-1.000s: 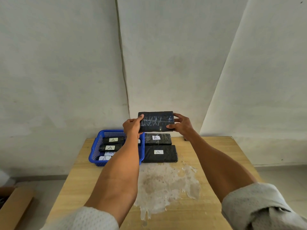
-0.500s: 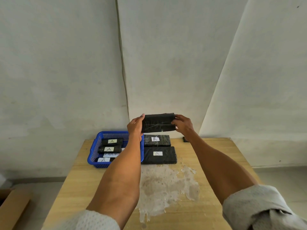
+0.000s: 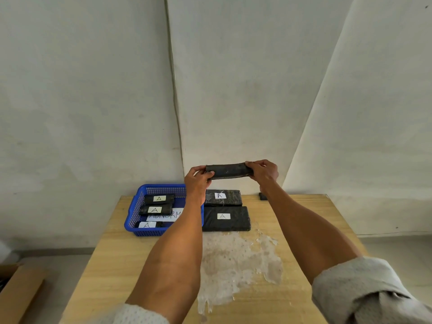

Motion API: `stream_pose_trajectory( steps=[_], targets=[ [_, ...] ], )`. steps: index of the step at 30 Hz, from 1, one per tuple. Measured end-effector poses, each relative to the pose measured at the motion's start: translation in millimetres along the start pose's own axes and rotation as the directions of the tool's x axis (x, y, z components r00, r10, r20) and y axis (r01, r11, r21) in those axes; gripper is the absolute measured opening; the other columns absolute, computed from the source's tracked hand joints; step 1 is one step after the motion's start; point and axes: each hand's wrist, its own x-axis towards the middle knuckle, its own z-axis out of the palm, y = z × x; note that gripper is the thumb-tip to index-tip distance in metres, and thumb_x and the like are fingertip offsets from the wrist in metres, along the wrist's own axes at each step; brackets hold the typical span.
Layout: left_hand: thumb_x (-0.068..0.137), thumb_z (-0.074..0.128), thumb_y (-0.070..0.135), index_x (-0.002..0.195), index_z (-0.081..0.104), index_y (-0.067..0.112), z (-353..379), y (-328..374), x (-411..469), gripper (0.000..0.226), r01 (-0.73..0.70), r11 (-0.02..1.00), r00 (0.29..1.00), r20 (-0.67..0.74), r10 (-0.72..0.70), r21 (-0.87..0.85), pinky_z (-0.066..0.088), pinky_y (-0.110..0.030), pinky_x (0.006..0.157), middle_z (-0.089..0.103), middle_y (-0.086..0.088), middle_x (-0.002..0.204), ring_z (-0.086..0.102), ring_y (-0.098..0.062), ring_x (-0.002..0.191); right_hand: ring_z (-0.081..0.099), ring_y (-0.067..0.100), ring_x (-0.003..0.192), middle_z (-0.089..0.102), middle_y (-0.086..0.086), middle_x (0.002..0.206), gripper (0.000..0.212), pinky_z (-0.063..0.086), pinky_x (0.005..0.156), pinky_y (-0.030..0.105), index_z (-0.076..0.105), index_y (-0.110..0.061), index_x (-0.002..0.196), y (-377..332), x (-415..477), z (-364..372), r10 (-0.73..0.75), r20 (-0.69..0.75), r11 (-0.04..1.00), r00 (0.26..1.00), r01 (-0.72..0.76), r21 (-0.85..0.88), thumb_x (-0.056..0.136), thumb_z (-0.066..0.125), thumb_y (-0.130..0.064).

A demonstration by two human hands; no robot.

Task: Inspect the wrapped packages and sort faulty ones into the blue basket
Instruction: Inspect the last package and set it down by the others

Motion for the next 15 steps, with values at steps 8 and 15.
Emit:
stream_pose_trajectory(
  steps=[8, 15],
  targets=[
    [0.078, 0.083, 0.007, 0.096, 0.066, 0.01, 1.7, 10.0, 10.1, 0.025, -0.04, 0.998, 0.988, -0.145, 0.047, 0.052, 0.061, -0.035, 0.082, 0.07, -0.004, 0.091, 0.07, -0.021, 0.09, 0.072, 0.02, 0.097, 0.075, 0.002, 0.103, 0.047, 0.059, 0.091, 0.034, 0.066, -0.021, 0.098, 11.3, -0.8, -1.7, -0.132, 0.201, 0.987, 0.971, 0.148, -0.064, 0.063, 0.097, -0.027],
    [0.076, 0.084, 0.006, 0.095, 0.07, 0.009, 5.3, 7.7, 15.4, 0.024, -0.073, 0.994, 0.987, -0.138, 0.083, 0.08, 0.061, -0.032, 0.08, 0.071, -0.003, 0.089, 0.07, -0.016, 0.087, 0.068, 0.013, 0.089, 0.073, 0.0, 0.1, 0.043, 0.053, 0.08, 0.02, 0.07, -0.016, 0.105, 10.3, -3.6, -3.4, -0.161, 0.139, 0.981, 0.977, 0.174, -0.085, 0.069, 0.093, -0.021]
  ],
)
